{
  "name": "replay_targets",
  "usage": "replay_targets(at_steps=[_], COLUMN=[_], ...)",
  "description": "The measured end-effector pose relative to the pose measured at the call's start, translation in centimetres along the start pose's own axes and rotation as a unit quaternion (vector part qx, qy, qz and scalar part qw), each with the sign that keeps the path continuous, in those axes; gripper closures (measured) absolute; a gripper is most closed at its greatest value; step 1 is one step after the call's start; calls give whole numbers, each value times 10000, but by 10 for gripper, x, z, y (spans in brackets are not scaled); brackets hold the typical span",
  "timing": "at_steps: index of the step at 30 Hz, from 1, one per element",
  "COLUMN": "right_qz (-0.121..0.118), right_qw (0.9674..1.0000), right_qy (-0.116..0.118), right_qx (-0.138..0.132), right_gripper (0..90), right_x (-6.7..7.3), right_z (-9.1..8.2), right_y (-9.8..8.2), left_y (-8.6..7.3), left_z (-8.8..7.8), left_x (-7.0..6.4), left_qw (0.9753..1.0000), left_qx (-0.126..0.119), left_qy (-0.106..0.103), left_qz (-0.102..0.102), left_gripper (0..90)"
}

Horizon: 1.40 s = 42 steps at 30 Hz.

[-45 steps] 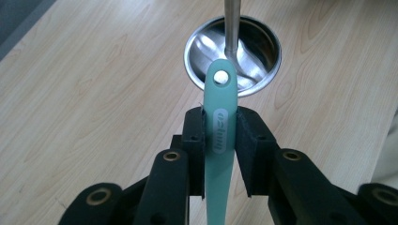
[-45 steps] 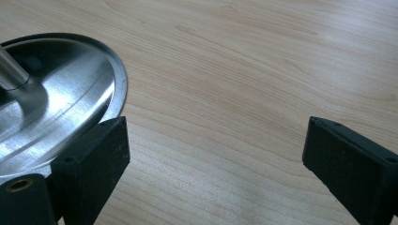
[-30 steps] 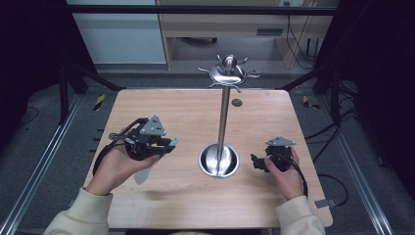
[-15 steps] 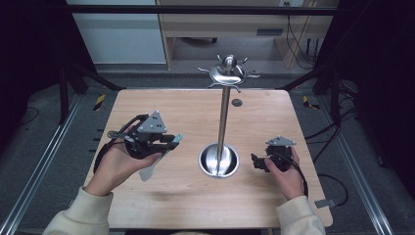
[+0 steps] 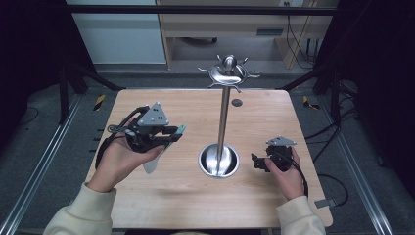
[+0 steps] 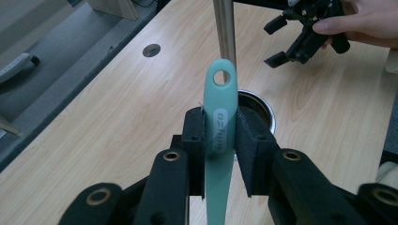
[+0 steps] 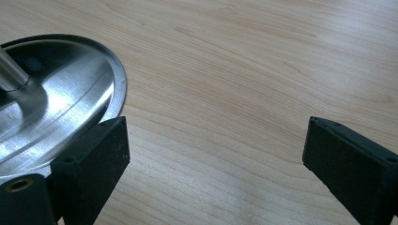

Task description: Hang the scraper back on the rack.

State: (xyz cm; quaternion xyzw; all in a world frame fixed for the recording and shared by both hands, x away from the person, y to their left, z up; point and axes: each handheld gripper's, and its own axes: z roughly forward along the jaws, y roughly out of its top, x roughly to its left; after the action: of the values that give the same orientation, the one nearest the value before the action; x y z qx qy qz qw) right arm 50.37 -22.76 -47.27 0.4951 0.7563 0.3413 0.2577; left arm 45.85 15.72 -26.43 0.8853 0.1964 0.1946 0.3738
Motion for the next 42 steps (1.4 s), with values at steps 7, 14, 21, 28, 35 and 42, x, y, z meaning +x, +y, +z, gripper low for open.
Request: replay_targets(at_steps=[7,14,21,28,35,42], right_qz=[-20,-19,7,26,-18,-23], right_qw=[10000,10000,10000,10000,9999,9999], right_qy=[-7,-7,-12,-24,-82,-80], right_qx=[-34,-39,-34,-36,-88,-114], right_gripper=[80,79,79,79,80,80], right_x=[-1,-1,-1,-1,-2,-2], right_z=[0,0,-1,-1,-2,-2], right_y=[0,0,1,1,1,1], left_y=[8,15,30,37,41,48], left_z=[0,0,-3,-2,-2,-6], left_x=[3,2,-2,-3,-3,-2], left_qw=[9999,9998,9993,9992,9990,9986], left_qx=[-93,-156,-303,-310,-361,-452], left_qy=[99,143,232,254,255,290], left_qz=[-32,-36,26,56,35,21], left_gripper=[741,741,741,741,741,741])
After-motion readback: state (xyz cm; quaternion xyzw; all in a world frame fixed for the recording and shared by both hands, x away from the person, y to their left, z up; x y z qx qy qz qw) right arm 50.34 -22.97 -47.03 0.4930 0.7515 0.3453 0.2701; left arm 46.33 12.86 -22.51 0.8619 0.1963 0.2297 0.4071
